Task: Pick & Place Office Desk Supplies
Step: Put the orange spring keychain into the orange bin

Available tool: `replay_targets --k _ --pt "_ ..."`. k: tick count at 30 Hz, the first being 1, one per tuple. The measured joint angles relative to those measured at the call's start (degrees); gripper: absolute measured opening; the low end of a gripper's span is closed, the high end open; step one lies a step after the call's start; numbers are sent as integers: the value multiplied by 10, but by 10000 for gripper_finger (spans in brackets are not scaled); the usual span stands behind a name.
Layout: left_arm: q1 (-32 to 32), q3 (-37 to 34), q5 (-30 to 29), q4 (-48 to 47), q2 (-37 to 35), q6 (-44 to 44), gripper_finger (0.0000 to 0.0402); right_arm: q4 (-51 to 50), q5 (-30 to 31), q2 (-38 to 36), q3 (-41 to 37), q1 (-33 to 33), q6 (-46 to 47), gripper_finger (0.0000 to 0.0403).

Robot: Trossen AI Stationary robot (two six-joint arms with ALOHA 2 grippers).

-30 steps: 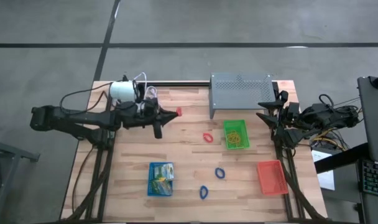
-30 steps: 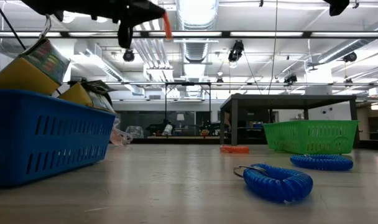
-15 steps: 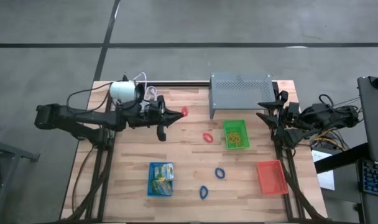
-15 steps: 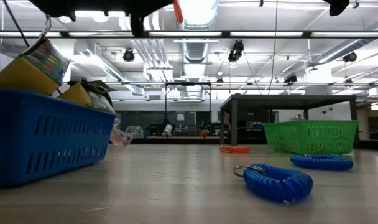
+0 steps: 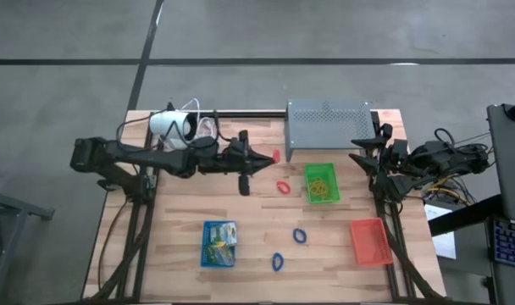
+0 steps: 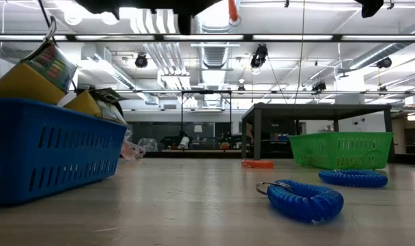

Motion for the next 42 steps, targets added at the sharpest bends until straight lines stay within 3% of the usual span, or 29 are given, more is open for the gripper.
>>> replay_targets --k 4,7,21,33,42 --pt "1 29 133 -1 29 38 20 0 0 0 0 0 0 199" --pt "0 51 173 -1 49 42 17 0 0 0 0 0 0 199" --pt "7 133 170 -1 115 42 16 0 0 0 0 0 0 199" --pt "13 136 159 -7 125 57 16 3 0 0 0 0 1 199" --pt "17 137 149 -7 125 58 16 12 -1 12 0 0 172 199"
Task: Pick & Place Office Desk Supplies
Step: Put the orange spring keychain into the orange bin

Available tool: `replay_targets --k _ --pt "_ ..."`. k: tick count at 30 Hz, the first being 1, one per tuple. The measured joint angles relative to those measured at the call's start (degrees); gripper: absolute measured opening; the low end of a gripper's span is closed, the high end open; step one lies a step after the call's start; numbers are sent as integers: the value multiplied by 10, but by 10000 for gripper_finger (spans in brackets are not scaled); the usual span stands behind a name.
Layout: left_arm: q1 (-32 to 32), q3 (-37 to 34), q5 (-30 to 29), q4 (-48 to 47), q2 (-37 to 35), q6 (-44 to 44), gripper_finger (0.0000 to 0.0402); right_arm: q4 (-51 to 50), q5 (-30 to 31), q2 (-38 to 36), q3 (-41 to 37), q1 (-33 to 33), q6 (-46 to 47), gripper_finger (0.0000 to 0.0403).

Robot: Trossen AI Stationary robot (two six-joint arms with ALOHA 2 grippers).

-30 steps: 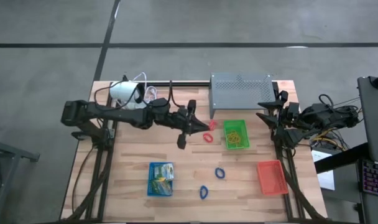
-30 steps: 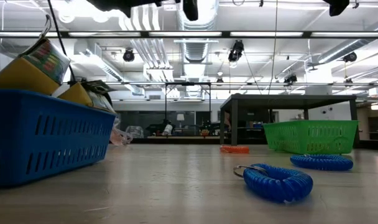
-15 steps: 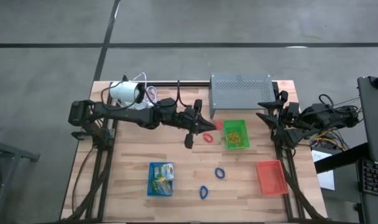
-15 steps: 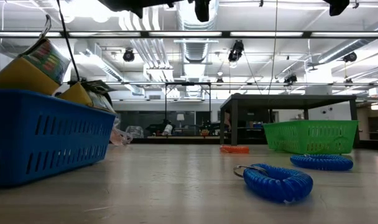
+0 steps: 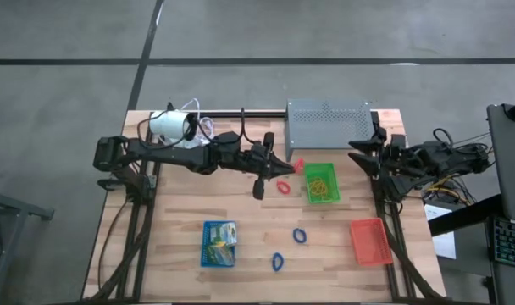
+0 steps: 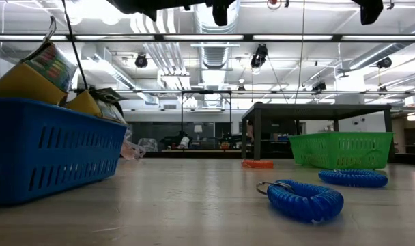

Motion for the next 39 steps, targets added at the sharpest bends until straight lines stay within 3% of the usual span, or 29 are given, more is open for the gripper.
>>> replay_targets --k 6,11,21,39 --pt "1 0 0 0 0 1 16 24 46 32 0 -1 5 199" --pt "2 0 0 -7 0 1 16 22 45 79 0 -1 -83 199" --pt "2 0 22 -9 -1 1 16 30 51 123 0 -2 -128 191" --pt "1 0 24 -13 -1 27 16 168 47 245 0 -3 -194 187"
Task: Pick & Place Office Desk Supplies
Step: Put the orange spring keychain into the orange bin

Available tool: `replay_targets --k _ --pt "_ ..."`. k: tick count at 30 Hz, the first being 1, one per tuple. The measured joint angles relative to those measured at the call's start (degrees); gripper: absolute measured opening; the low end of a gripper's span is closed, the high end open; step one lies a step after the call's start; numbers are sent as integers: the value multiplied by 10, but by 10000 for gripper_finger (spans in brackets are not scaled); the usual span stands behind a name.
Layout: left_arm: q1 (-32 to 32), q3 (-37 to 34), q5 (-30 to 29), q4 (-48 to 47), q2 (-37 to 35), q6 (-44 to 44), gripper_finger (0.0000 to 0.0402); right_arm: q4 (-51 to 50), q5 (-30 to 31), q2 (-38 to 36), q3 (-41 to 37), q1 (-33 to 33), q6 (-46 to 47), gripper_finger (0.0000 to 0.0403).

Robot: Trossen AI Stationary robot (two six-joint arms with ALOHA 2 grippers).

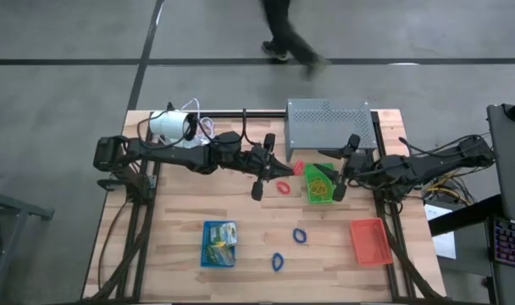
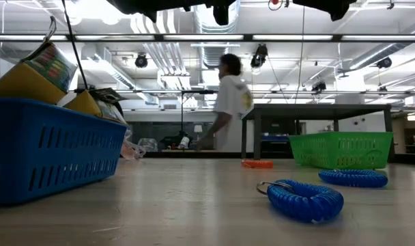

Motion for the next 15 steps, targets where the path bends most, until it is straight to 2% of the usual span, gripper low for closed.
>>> replay_targets --k 15 --pt "0 0 2 -1 0 2 16 128 -1 109 0 -29 -15 187"
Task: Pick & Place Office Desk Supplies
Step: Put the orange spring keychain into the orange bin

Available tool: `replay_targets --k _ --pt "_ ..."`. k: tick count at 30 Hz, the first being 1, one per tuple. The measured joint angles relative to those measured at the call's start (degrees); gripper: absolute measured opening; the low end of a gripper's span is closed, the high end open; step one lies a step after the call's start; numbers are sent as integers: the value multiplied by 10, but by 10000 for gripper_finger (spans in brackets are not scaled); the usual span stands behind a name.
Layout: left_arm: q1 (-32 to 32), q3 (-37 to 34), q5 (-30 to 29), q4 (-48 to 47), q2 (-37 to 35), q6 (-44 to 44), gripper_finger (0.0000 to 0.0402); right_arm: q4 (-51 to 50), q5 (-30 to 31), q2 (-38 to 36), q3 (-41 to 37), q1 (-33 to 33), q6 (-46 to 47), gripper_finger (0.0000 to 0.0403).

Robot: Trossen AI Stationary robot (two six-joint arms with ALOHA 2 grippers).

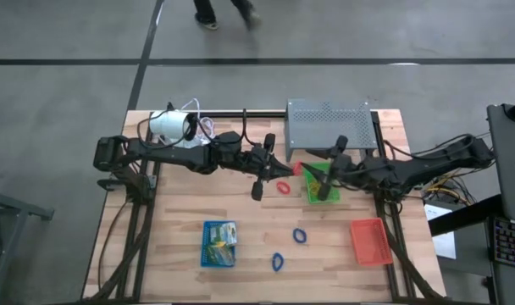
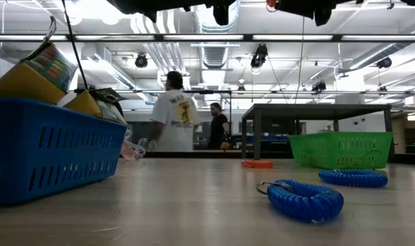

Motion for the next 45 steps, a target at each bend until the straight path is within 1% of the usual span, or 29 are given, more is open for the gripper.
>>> replay_targets --k 3,7,11,16,26,33,39,45 --pt "0 0 0 0 0 0 16 0 -2 7 0 -6 1 187" --pt "0 0 0 -1 0 0 16 5 -31 4 0 -6 2 187" --pt "0 0 0 -1 0 0 16 13 -39 -4 0 -6 2 187" --pt "0 0 -1 -1 0 0 16 30 -80 5 0 -8 12 187" --pt "1 0 -2 -1 0 0 16 82 -59 70 0 -12 -15 187" --pt "1 0 -2 -1 0 0 16 90 -15 63 0 -15 -29 187" --pt "1 0 3 -1 0 0 16 102 -16 63 2 -20 -42 187" --pt "1 0 11 -1 0 0 16 100 -29 85 28 -21 -61 187"
